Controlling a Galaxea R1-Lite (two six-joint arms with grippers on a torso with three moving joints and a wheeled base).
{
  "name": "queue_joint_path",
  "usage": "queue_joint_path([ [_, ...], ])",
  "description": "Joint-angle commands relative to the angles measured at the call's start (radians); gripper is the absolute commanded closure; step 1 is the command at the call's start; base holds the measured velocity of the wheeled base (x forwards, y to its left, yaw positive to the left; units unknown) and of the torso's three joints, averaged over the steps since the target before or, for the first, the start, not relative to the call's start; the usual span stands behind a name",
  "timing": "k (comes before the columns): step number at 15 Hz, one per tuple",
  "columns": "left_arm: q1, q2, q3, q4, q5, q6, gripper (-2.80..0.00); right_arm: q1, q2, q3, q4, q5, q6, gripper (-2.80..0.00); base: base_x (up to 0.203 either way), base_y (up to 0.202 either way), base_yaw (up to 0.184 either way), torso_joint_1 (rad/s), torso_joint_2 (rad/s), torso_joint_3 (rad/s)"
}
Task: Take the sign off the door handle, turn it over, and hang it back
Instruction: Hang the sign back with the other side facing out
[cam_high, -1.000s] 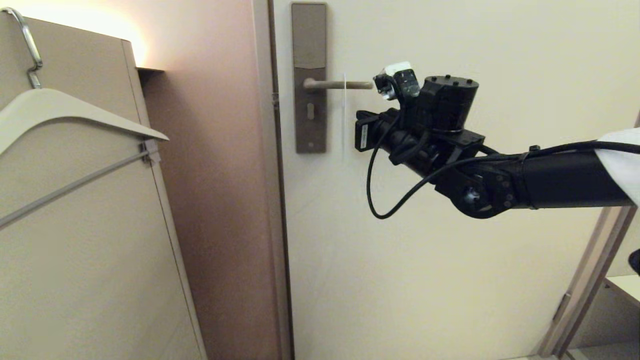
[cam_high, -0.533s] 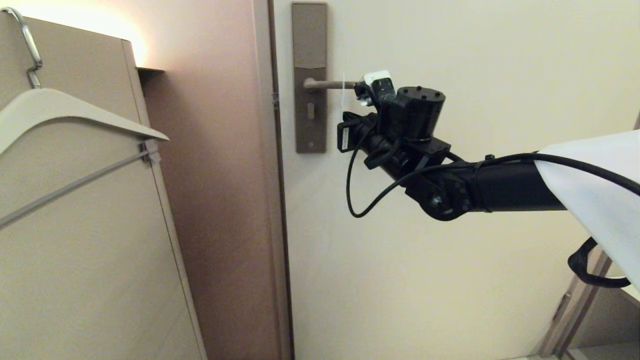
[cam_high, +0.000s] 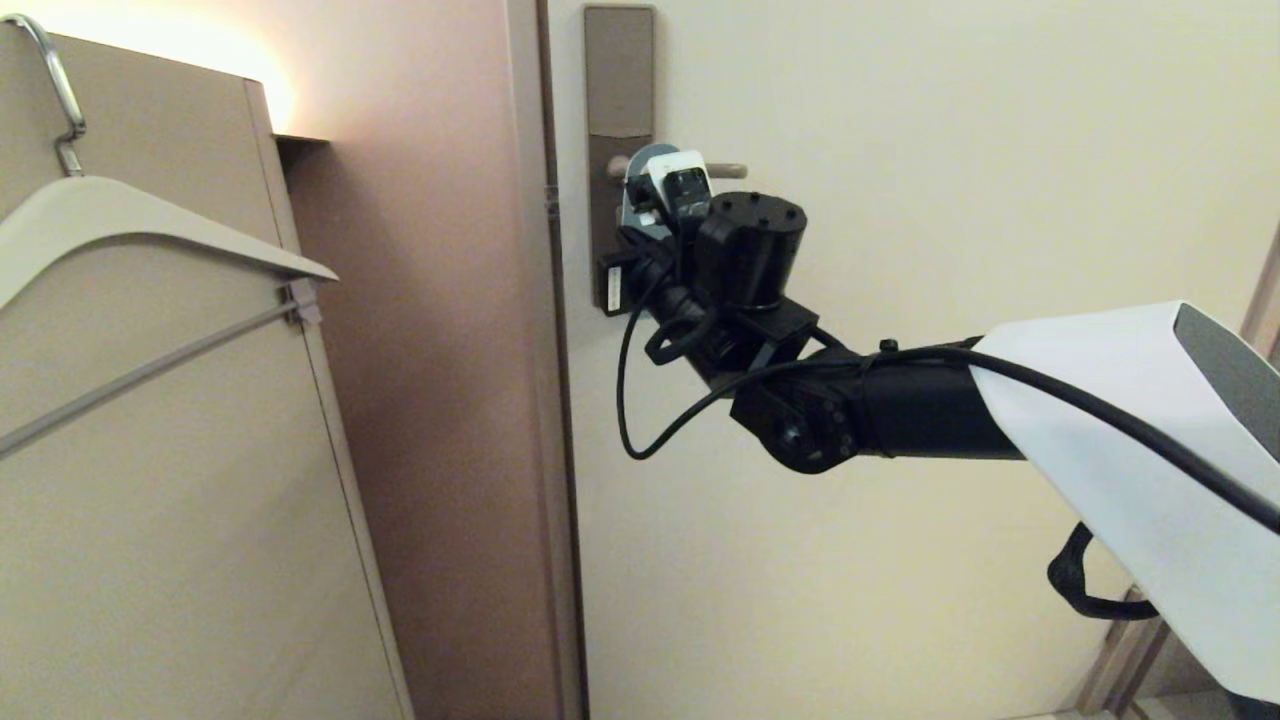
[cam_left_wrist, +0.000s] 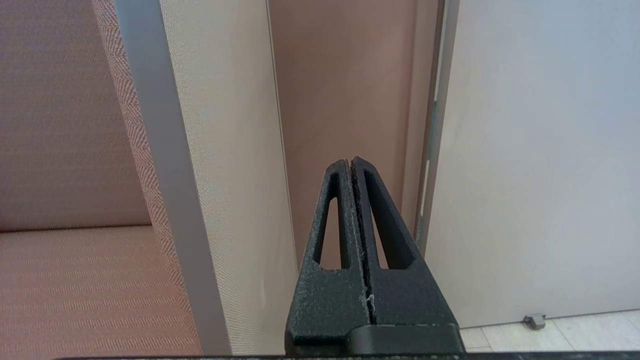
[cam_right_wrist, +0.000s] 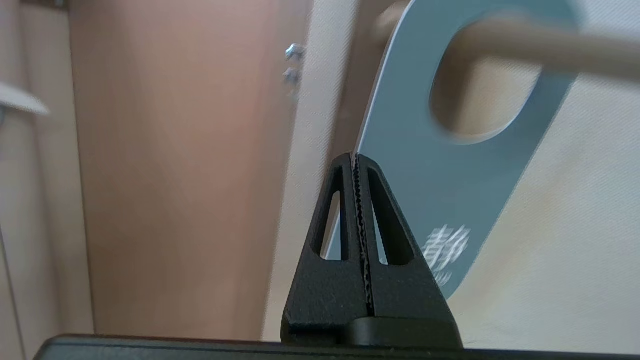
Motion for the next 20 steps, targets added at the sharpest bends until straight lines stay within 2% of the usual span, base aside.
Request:
queue_joint_path([
  [1, 0.000, 0.000, 0.000, 0.001, 0.000, 0.000, 0.00, 0.015, 0.040, -0.014, -0.005, -0.007, 0.001, 0.00, 0.000, 0.000, 0.000, 0.000, 0.00, 0.000],
  [7, 0.000, 0.000, 0.000, 0.000, 0.000, 0.000, 0.00, 0.015, 0.012, -0.035, -0.024, -0.081, -0.001, 0.00, 0.000, 0.000, 0.000, 0.000, 0.00, 0.000],
  [9, 0.000, 0.000, 0.000, 0.001, 0.000, 0.000, 0.00, 0.002, -0.056, -0.036, -0.002, -0.074, -0.004, 0.00, 0.000, 0.000, 0.000, 0.000, 0.00, 0.000],
  [15, 0.000, 0.000, 0.000, 0.000, 0.000, 0.000, 0.00, -0.097, -0.260, -0.024, 0.219, -0.032, 0.004, 0.00, 0.000, 0.000, 0.000, 0.000, 0.00, 0.000],
  [17, 0.000, 0.000, 0.000, 0.001, 0.000, 0.000, 0.00, -0.128, -0.283, 0.007, 0.268, -0.016, 0.007, 0.00, 0.000, 0.000, 0.000, 0.000, 0.00, 0.000],
  [20, 0.000, 0.000, 0.000, -0.001, 0.000, 0.000, 0.00, -0.151, -0.239, 0.059, 0.271, -0.010, 0.018, 0.00, 0.000, 0.000, 0.000, 0.000, 0.00, 0.000],
])
